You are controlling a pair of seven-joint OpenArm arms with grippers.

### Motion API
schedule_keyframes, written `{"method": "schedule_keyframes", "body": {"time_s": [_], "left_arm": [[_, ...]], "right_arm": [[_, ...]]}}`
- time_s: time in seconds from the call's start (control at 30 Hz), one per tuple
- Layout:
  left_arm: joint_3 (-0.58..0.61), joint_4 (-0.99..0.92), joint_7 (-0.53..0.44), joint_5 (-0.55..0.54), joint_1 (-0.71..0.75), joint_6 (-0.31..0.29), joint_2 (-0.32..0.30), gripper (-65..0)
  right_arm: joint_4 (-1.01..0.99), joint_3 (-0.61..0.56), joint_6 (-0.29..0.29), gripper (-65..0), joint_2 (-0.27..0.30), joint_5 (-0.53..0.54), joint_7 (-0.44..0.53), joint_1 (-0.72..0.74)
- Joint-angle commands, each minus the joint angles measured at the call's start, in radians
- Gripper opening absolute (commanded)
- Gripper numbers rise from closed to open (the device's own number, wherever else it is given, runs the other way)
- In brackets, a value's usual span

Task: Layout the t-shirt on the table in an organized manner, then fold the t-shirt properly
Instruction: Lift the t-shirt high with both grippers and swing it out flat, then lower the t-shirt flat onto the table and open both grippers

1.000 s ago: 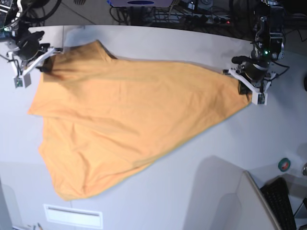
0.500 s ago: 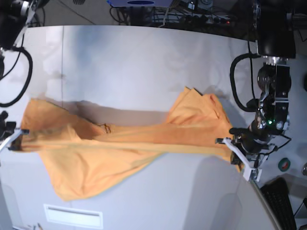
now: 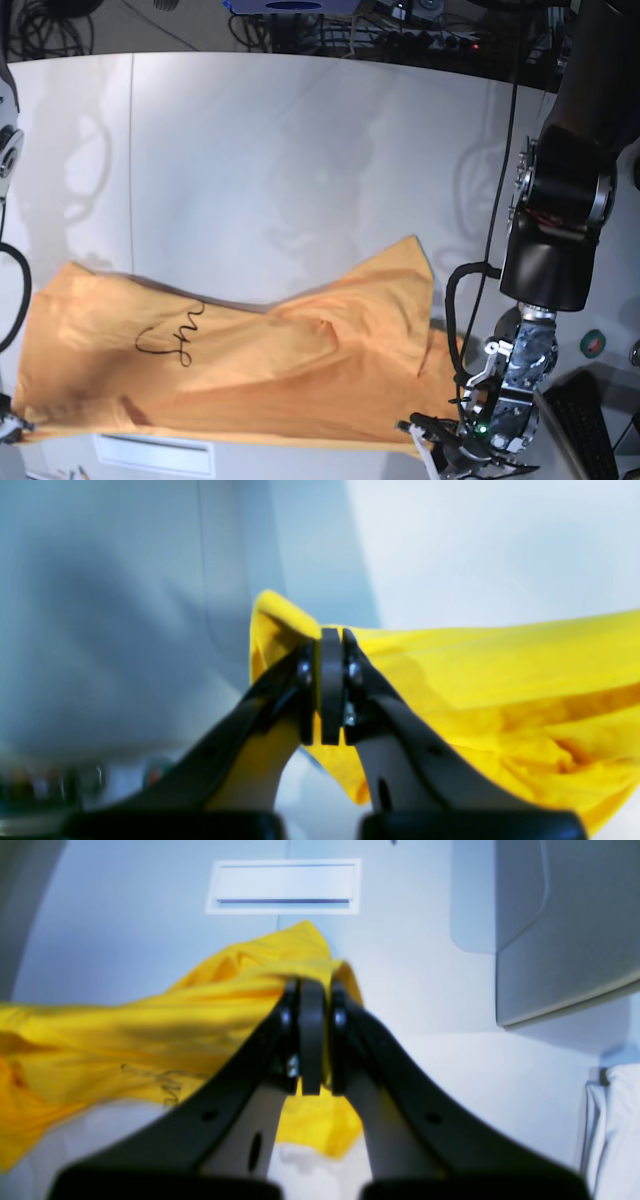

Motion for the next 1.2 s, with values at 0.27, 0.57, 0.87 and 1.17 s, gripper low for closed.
{"method": "schedule_keyframes", "body": {"time_s": [0.27, 0.57, 0.87, 1.17], "left_arm": [[0.003, -0.192, -0.140, 0.095, -0.276, 0.010, 0.095, -65.0], [0.000, -0.185, -0.152, 0.089, -0.465, 0.011, 0.134, -65.0], [-0.154, -0.032, -0.149, 0.091, -0.530, 0.011, 0.153, -65.0], [-0.157, 0.539, 0.053, 0.100, -0.098, 0.008, 0.088, -65.0]], "right_arm": [[-0.087, -0.136, -0.039, -65.0, 0.057, 0.008, 0.126, 0.267], [-0.083, -0.137, -0.039, -65.0, 0.108, 0.008, 0.126, 0.453], [0.072, -0.129, -0.039, -65.0, 0.152, 0.012, 0.112, 0.512], [0.520, 0.015, -0.039, -65.0, 0.137, 0.012, -0.100, 0.112]]}}
